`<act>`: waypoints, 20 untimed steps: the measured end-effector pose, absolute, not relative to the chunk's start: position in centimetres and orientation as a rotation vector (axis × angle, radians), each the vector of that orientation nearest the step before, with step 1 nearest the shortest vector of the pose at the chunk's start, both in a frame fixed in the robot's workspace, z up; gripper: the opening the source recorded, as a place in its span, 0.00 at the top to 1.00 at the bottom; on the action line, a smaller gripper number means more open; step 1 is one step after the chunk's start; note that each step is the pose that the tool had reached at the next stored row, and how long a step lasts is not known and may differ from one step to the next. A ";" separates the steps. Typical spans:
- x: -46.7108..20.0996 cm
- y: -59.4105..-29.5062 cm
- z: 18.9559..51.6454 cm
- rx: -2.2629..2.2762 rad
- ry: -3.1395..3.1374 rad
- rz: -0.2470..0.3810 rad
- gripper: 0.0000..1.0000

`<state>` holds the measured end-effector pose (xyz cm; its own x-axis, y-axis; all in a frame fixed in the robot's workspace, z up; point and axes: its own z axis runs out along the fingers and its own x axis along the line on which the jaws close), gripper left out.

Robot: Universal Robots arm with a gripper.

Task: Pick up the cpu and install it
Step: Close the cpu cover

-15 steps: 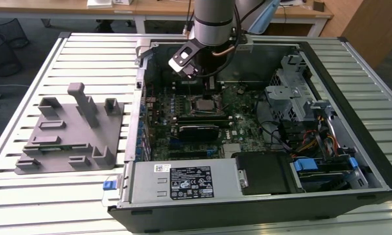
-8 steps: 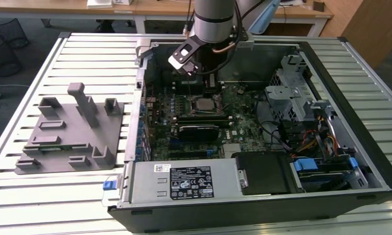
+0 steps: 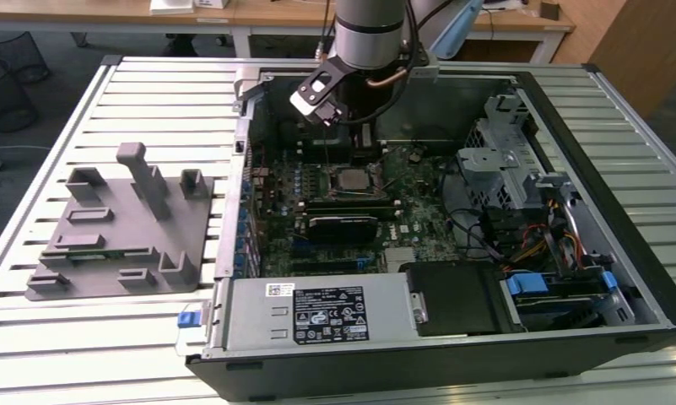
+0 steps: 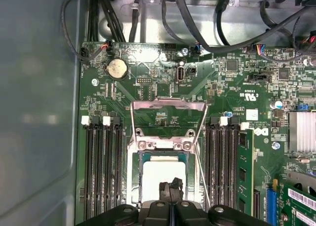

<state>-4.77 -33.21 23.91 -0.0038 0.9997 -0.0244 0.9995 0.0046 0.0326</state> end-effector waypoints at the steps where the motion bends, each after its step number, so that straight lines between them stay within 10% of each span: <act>1: -4.8 -33.2 24.0 2.188 2.198 0.009 0.89; 20: -4.8 -33.3 27.6 2.186 2.195 0.004 0.89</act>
<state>-4.79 -33.27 27.61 -0.0038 0.9996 -0.0288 0.9995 0.0047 0.0326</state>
